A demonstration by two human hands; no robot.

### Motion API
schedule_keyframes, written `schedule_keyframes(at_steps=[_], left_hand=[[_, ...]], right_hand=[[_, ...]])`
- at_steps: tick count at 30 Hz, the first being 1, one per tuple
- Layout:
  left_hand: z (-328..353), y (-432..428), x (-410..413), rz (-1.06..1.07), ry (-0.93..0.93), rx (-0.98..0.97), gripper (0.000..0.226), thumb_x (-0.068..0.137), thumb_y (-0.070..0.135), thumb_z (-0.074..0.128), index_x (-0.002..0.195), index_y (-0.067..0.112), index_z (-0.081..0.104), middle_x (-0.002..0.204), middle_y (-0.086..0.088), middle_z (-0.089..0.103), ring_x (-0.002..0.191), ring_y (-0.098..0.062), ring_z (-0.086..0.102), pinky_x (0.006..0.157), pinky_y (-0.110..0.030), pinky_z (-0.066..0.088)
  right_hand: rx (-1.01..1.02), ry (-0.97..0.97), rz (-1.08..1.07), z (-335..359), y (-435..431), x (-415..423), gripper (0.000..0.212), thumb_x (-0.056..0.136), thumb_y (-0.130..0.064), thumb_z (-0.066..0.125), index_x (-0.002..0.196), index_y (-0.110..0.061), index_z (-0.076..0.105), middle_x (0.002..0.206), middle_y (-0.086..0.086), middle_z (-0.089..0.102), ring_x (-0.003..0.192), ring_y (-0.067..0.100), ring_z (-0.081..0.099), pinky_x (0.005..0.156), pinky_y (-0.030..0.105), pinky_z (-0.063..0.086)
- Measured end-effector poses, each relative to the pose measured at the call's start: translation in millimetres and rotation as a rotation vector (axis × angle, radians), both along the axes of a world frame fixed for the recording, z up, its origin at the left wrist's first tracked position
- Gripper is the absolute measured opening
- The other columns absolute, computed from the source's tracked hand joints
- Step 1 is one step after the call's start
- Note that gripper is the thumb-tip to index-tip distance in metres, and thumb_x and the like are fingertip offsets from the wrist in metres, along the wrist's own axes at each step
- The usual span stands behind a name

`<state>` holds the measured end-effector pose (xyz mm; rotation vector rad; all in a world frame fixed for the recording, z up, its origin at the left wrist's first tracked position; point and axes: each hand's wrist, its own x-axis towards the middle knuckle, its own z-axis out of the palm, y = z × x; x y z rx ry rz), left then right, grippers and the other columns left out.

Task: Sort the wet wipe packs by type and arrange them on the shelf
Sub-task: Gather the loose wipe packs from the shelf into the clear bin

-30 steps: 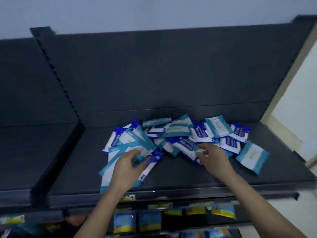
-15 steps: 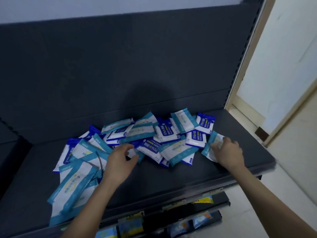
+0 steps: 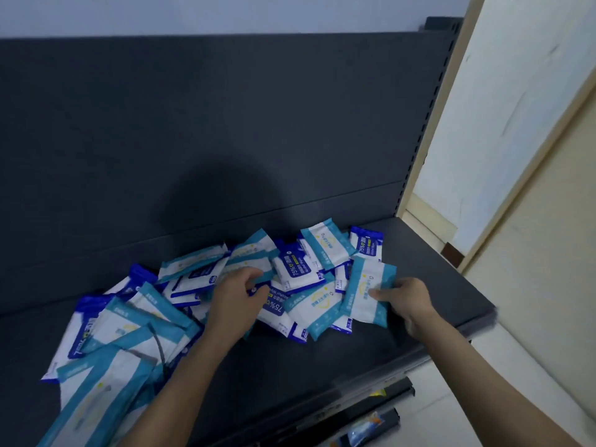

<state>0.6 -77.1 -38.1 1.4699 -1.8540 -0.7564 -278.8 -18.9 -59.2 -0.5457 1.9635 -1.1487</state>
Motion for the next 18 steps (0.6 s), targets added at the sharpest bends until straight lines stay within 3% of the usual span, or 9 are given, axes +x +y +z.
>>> schedule_keyframes(at_steps=[3, 7, 10, 13, 18], left_hand=[[0, -9, -17, -0.074, -0.035, 0.008, 0.031, 0.088, 0.016, 0.065, 0.119, 0.012, 0.062, 0.117, -0.002, 0.062, 0.104, -0.012, 0.057, 0.091, -0.031, 0.049], [3, -27, -39, -0.129, -0.162, 0.054, 0.042, 0.089, 0.024, 0.063, 0.129, 0.013, 0.055, 0.118, -0.001, 0.059, 0.103, -0.014, 0.055, 0.087, -0.028, 0.045], [1, -39, -55, -0.152, -0.319, 0.133, 0.056, 0.091, 0.03, 0.058, 0.141, 0.011, 0.041, 0.126, -0.008, 0.057, 0.113, -0.021, 0.054, 0.094, -0.033, 0.046], [-3, -45, -69, -0.175, -0.463, 0.177, 0.055, 0.09, 0.038, 0.055, 0.137, 0.012, 0.041, 0.12, -0.008, 0.057, 0.109, -0.023, 0.054, 0.093, -0.036, 0.046], [-10, -46, -86, -0.161, -0.419, 0.22, 0.061, 0.09, 0.032, 0.059, 0.143, 0.014, 0.032, 0.13, -0.013, 0.045, 0.119, -0.025, 0.044, 0.093, -0.028, 0.039]], right_hand=[[-0.098, -0.047, -0.072, 5, -6, -2, 0.012, 0.08, 0.001, 0.072, 0.086, -0.001, 0.061, 0.083, 0.011, 0.069, 0.067, 0.02, 0.067, 0.049, 0.026, 0.05], [-0.125, 0.033, -0.106, 17, -28, -13, 0.01, 0.087, -0.006, 0.066, 0.086, -0.008, 0.056, 0.083, 0.009, 0.066, 0.07, 0.023, 0.067, 0.053, 0.033, 0.054], [-0.122, -0.058, -0.076, 19, -47, -20, 0.01, 0.09, -0.009, 0.063, 0.085, -0.009, 0.054, 0.084, 0.011, 0.066, 0.074, 0.027, 0.068, 0.065, 0.042, 0.058], [-0.12, -0.188, -0.056, 20, -68, -24, 0.006, 0.09, -0.005, 0.062, 0.09, -0.002, 0.056, 0.086, 0.016, 0.067, 0.076, 0.032, 0.068, 0.075, 0.05, 0.057], [-0.117, -0.217, 0.029, 22, -97, -25, 0.024, 0.081, -0.013, 0.073, 0.098, -0.001, 0.06, 0.093, 0.019, 0.07, 0.082, 0.034, 0.07, 0.074, 0.055, 0.057]])
